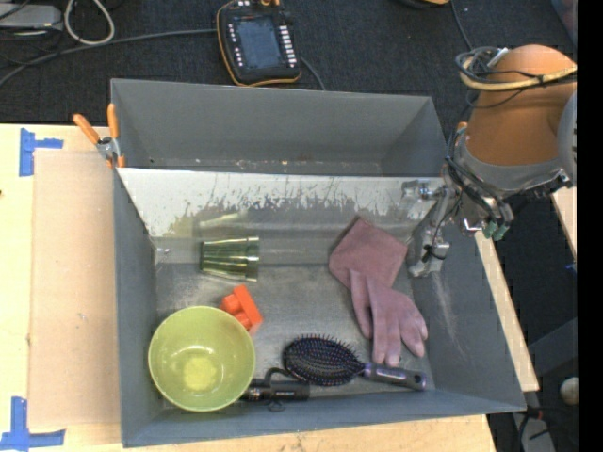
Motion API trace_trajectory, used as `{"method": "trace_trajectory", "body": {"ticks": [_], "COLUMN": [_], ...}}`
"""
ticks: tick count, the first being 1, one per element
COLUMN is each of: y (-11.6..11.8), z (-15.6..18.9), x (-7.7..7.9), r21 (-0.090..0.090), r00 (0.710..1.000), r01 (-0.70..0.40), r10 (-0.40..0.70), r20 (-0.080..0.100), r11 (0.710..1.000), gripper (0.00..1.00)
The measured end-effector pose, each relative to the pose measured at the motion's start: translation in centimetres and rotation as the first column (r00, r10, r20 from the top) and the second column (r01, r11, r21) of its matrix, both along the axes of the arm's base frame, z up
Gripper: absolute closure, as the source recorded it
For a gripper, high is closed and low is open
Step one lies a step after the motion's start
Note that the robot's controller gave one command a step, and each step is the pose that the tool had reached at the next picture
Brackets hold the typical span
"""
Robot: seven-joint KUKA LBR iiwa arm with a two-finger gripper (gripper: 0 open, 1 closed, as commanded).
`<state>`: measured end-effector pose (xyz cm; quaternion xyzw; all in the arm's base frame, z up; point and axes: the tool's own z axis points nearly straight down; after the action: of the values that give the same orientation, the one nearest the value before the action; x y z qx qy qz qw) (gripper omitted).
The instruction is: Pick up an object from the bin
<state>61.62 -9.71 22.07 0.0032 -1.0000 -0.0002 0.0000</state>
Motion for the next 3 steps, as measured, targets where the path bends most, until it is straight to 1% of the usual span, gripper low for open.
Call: {"method": "trace_trajectory", "body": {"ticks": [1, 2, 3], "y": [0.0, -1.0, -3.5], "z": [0.0, -7.2, -8.4], "x": [0.0, -4.1, -5.9], "r21": [0.000, 0.002, -0.001], "r00": [1.000, 1.000, 1.000], "r01": [0.000, -0.030, -0.027], "r10": [0.000, 0.030, 0.027], "r20": [0.000, -0.006, 0.010], "r11": [1.000, 1.000, 1.000], "gripper": [0.00, 0.00, 0.00]}}
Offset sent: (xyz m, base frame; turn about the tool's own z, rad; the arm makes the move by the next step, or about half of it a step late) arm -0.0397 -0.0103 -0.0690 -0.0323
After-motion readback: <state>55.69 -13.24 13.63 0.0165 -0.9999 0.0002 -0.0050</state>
